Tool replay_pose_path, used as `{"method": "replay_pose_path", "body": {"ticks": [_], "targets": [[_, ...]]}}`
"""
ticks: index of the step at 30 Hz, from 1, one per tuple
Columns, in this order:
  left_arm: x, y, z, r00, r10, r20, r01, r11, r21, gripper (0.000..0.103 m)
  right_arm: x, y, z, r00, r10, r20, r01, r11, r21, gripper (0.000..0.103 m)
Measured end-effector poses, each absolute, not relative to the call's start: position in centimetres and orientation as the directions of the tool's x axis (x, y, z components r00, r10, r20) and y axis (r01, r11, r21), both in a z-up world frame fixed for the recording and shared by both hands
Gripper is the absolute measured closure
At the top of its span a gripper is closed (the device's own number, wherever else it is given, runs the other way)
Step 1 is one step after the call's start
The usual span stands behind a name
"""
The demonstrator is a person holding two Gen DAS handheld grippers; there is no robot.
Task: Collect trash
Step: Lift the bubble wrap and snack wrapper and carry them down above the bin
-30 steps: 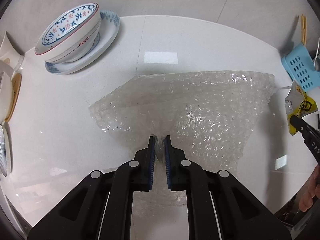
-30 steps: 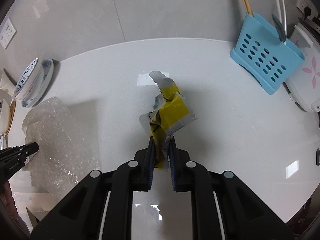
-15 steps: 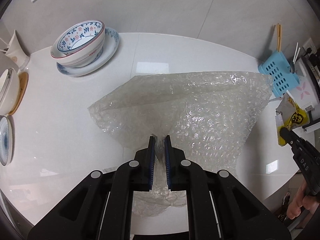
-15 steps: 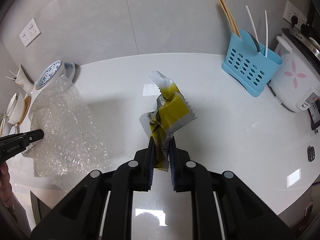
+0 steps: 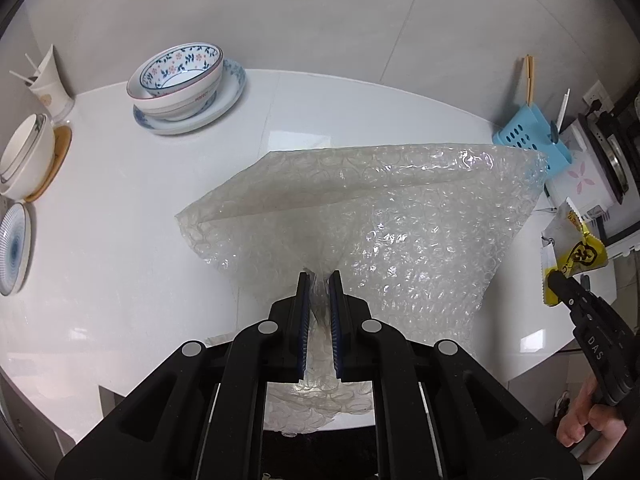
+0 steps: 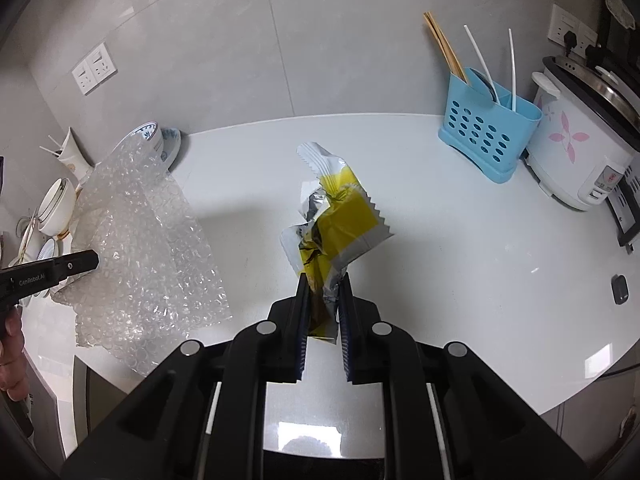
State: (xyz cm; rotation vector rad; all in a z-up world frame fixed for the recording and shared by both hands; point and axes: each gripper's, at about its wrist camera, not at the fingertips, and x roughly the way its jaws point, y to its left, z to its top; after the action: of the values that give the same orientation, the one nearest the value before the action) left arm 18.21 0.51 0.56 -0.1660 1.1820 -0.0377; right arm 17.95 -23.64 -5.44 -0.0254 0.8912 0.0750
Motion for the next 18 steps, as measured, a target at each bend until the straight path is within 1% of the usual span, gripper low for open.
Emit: {"method": "replay_pose_path", "body": {"ticks": [18], "targets": [[10.0, -2.8, 2.3, 0.414, -0.131, -0.901, -0.061, 0.983, -0.171, 0.095, 9.6, -24.8, -5.7, 0.625, 0.117, -0.772, -0.125, 0.991, 0.049, 0.090]]}}
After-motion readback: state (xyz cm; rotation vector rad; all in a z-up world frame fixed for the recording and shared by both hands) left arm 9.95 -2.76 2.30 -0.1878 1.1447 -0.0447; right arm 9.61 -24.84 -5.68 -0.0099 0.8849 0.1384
